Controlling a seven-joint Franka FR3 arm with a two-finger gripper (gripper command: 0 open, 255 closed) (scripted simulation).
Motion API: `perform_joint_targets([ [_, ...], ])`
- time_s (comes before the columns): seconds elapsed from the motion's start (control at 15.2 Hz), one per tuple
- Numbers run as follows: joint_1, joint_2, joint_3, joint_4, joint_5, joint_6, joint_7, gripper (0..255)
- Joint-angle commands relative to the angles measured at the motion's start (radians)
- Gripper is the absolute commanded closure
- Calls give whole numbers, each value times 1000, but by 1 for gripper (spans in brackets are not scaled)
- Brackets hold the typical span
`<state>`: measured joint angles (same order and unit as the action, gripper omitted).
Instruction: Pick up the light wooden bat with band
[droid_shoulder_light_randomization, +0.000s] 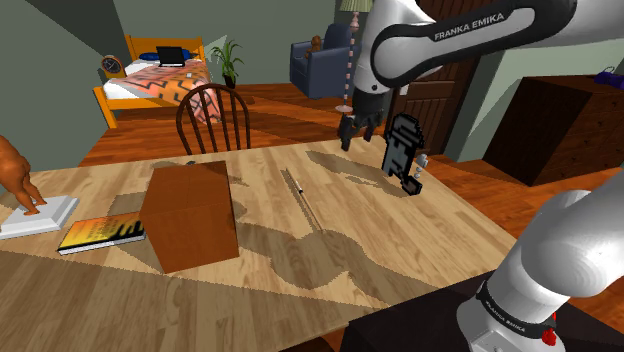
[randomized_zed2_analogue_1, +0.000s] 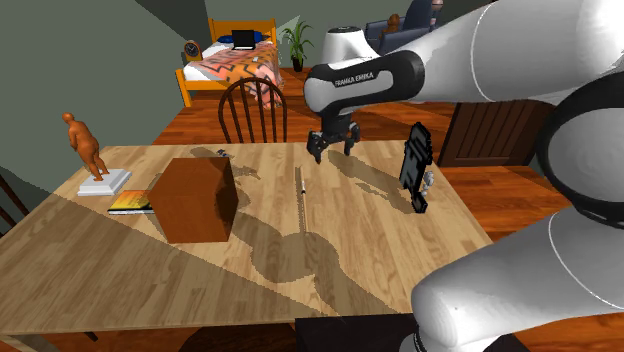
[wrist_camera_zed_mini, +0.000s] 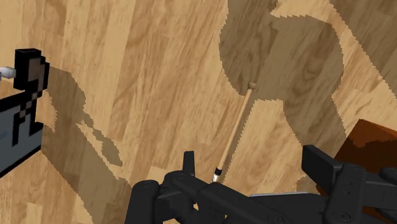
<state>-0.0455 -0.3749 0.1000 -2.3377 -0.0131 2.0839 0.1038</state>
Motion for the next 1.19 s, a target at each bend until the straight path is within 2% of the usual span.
perform_joint_targets([
  [0.0, -5, 73, 10, 20, -1, 47, 34, 0],
  [0.59, -21, 414, 22, 158, -27, 216, 164, 0],
  [1.12, -14, 726, 4, 362, -43, 295, 261, 0],
])
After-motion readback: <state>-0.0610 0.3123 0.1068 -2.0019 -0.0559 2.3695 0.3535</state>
